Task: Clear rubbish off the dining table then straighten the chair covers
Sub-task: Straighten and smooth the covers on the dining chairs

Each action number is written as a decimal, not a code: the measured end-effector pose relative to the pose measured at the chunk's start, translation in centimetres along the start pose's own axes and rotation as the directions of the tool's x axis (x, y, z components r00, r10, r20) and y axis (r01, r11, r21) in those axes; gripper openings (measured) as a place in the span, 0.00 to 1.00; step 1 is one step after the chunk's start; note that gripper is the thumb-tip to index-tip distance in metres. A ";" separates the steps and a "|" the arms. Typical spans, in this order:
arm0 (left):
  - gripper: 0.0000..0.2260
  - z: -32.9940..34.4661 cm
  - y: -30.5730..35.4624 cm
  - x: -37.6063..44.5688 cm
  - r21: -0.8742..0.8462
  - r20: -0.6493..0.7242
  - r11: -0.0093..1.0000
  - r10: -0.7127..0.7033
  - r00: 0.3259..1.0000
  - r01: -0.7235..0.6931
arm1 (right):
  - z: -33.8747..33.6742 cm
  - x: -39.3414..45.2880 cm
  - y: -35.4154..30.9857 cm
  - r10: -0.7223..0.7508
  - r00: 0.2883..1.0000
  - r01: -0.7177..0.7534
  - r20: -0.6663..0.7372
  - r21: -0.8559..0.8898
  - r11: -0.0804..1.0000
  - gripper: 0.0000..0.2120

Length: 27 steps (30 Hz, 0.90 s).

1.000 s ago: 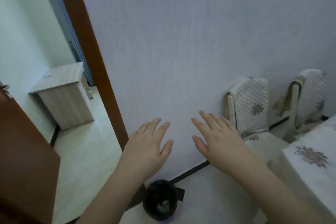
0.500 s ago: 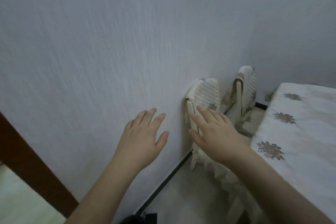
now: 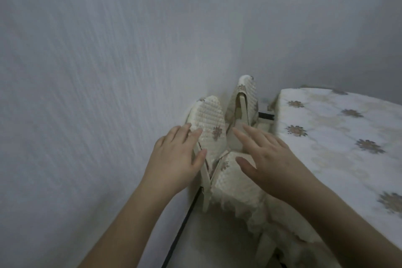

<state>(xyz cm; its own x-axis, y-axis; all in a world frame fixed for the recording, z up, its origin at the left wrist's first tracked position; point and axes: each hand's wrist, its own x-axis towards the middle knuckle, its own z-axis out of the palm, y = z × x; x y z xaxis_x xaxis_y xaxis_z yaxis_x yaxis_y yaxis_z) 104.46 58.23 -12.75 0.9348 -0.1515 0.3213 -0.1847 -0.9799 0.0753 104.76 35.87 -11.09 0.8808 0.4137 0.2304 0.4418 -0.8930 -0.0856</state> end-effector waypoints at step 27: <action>0.28 11.6 -6.7 24.4 0.093 0.080 0.992 -0.095 0.992 0.088 | 9.1 26.5 11.6 -0.042 0.999 0.042 0.001 0.048 0.998 0.31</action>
<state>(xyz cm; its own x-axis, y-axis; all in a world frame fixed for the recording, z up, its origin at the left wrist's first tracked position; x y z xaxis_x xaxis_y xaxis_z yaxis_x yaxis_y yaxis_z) 132.05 59.56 -16.31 0.9695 -0.0673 0.2358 -0.0729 -0.9972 0.0150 134.80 38.13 -14.82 0.8615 0.4511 0.2333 0.4862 -0.8652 -0.1225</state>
